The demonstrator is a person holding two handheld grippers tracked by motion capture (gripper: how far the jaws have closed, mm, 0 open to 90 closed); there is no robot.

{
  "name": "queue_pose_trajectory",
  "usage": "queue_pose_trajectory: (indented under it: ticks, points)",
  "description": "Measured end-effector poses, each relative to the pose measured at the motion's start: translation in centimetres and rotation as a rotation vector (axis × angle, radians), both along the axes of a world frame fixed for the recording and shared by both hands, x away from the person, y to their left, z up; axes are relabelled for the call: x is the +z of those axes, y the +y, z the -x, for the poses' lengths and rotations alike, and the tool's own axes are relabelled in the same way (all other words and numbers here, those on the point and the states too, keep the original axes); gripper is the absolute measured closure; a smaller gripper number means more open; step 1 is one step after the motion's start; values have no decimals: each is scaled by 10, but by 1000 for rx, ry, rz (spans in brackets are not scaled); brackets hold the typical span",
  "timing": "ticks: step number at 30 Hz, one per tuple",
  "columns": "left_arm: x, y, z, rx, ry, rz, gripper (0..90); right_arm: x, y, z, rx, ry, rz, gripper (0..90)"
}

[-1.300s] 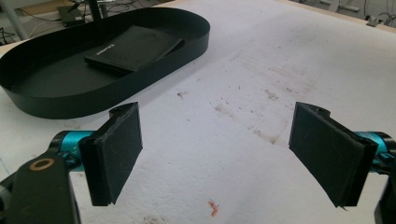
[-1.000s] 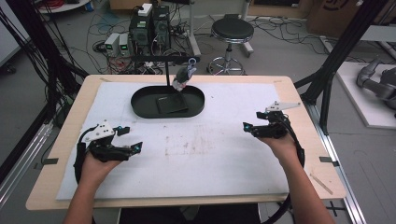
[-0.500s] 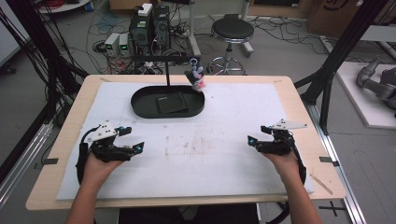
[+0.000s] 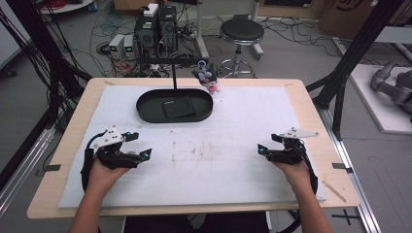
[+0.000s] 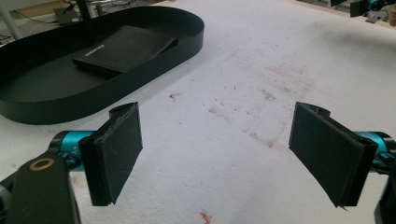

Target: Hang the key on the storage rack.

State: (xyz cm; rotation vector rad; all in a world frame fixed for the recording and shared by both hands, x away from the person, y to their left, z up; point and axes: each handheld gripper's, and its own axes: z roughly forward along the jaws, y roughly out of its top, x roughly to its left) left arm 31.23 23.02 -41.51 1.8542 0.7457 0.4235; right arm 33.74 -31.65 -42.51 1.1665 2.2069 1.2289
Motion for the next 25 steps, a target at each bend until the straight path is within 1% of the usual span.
queue_pose_trajectory:
  ticks: [7,9,15,20,25]
  points:
    - [2,1,1,3,-5,2,172,-1,-3,-1,-15,4,1,222]
    - [2,0,1,4,-3,4,172,-2,-4,-2,-20,14,0,222]
    - [1,-1,0,0,2,-1,172,-2,-4,-2,-17,4,-2,222]
    - [1,0,0,2,0,-1,172,-2,-5,-2,-20,9,-3,222]
    - [1,2,0,3,2,2,172,-1,-7,-2,-22,3,-7,222]
